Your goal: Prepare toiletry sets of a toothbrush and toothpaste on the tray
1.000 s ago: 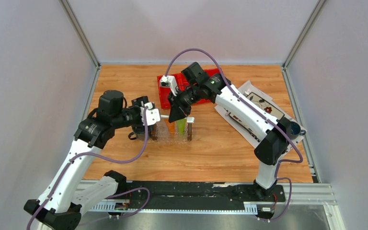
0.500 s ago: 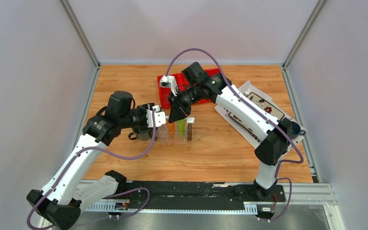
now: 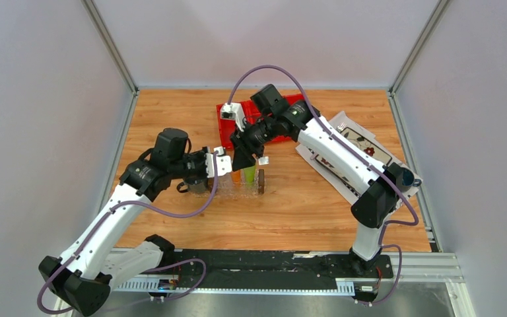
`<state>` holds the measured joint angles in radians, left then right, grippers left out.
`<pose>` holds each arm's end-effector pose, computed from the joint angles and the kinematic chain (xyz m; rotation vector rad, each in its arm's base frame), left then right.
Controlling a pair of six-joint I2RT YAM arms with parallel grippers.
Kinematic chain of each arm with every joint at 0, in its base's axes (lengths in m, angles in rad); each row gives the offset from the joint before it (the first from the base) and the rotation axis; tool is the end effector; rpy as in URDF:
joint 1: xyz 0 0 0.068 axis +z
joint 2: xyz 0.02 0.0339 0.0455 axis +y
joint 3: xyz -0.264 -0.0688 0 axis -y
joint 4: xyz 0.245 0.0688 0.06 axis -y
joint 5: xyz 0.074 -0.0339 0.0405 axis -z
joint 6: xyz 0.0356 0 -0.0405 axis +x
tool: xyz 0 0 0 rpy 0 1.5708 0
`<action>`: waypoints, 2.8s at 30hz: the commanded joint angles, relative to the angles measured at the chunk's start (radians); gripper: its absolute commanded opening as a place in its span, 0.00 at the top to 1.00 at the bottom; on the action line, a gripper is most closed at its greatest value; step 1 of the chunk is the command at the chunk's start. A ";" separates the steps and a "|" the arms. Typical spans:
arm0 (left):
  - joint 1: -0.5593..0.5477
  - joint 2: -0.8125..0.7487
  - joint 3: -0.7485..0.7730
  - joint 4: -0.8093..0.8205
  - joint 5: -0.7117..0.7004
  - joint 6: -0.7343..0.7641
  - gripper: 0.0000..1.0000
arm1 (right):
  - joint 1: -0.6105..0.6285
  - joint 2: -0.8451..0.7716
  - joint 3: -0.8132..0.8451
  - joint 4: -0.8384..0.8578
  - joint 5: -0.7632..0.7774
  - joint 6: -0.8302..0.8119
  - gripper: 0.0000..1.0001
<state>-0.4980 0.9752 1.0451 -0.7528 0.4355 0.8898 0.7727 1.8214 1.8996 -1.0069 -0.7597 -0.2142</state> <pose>0.1637 -0.1061 0.3419 1.5711 1.5297 -0.2714 0.2584 0.2862 0.3683 -1.4670 2.0313 1.1809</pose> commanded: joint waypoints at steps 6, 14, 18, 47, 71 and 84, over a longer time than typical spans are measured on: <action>-0.005 -0.061 -0.063 0.116 0.066 -0.150 1.00 | -0.015 -0.094 0.194 0.008 0.190 -0.011 0.36; -0.001 -0.099 -0.112 0.308 0.034 -0.423 1.00 | -0.095 -0.181 0.260 0.079 0.359 0.025 0.30; 0.024 -0.090 -0.100 0.427 0.031 -0.566 1.00 | -0.138 -0.235 0.263 0.103 0.388 0.029 0.29; 0.156 0.039 -0.181 1.593 0.486 -1.767 1.00 | -0.164 -0.344 -0.085 0.633 -0.153 0.335 0.29; 0.118 0.017 -0.243 1.587 0.416 -1.700 1.00 | -0.087 -0.251 -0.019 0.654 -0.164 0.372 0.66; 0.118 -0.023 -0.217 1.316 0.414 -1.479 0.69 | -0.079 -0.283 -0.019 0.584 -0.116 0.299 0.99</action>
<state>-0.3779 0.9836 0.8043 0.7017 0.8410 -0.7296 0.6922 1.5696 1.8397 -0.4137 -0.9115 0.1326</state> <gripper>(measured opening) 0.255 0.092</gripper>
